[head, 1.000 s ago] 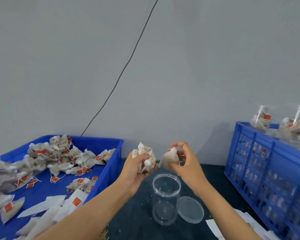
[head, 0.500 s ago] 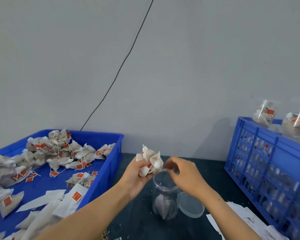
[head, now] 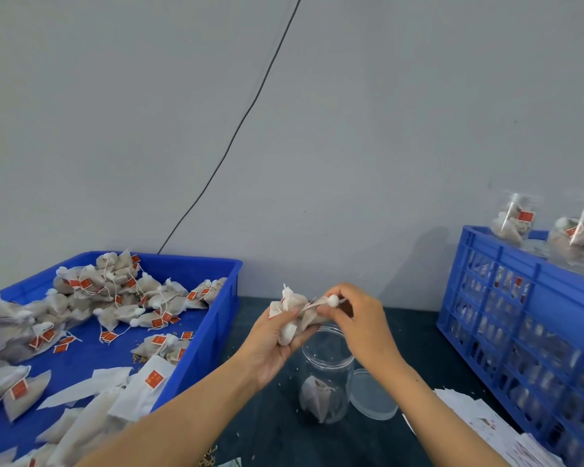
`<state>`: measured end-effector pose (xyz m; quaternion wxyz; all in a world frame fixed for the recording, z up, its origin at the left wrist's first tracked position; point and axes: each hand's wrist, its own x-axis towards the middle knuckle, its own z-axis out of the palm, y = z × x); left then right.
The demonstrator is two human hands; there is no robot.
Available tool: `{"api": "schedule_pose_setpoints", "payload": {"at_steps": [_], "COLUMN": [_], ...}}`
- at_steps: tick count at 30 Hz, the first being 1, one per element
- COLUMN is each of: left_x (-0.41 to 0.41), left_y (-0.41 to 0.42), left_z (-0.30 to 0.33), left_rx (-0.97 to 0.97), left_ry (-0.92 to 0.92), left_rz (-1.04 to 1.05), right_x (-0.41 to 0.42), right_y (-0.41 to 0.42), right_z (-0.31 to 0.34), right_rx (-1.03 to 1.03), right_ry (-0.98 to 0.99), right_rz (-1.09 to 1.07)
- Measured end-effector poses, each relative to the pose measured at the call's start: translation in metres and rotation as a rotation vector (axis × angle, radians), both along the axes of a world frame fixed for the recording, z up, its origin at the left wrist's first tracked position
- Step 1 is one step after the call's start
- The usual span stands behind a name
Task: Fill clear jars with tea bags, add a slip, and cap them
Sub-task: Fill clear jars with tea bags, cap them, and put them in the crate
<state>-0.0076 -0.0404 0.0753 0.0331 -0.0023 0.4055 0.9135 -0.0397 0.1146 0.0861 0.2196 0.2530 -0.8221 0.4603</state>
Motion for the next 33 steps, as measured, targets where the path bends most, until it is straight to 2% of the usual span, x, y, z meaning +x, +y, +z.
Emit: {"api": "schedule_pose_setpoints", "payload": {"at_steps": [2, 6, 8, 11, 17, 18, 20, 23, 24, 27, 30, 33], "left_x": [-0.001, -0.002, -0.003, -0.004, -0.003, -0.002, -0.002, -0.001, -0.001, 0.001, 0.003, 0.004], "left_y": [-0.001, -0.004, -0.005, -0.007, -0.008, -0.009, -0.009, -0.009, -0.009, -0.007, -0.006, -0.006], "left_z": [-0.002, -0.003, -0.004, -0.006, -0.007, -0.007, -0.006, -0.006, -0.006, -0.005, -0.005, -0.005], "left_rx": [0.032, 0.075, 0.092, 0.090, -0.001, -0.003, -0.005, -0.002, -0.012, -0.102, -0.172, -0.149], "left_ry": [-0.031, -0.077, -0.086, -0.084, -0.068, -0.065, -0.054, -0.035, -0.022, 0.060, 0.128, 0.140], "left_rz": [0.018, 0.026, 0.050, 0.060, 0.025, 0.015, -0.008, -0.039, -0.052, -0.110, -0.146, -0.185], "right_x": [-0.006, -0.014, -0.016, -0.012, -0.008, -0.008, -0.010, -0.014, -0.015, -0.014, -0.014, -0.014], "right_y": [0.005, 0.012, 0.014, 0.016, 0.006, 0.003, -0.001, -0.005, -0.008, -0.016, -0.021, -0.021], "right_z": [0.004, 0.003, 0.002, 0.006, 0.013, 0.012, 0.012, 0.015, 0.016, 0.015, 0.011, 0.007], "right_rx": [0.026, 0.299, 0.314, 0.410, 1.028, 1.059, 0.903, 0.352, 0.253, 0.319, 0.288, 0.220], "right_ry": [-0.045, -0.125, -0.145, -0.180, -0.057, -0.059, -0.117, -0.205, -0.231, -0.265, -0.222, -0.199], "right_rz": [-0.073, -0.178, -0.229, -0.177, -0.019, -0.010, -0.049, -0.096, -0.054, 0.067, 0.044, 0.011]}}
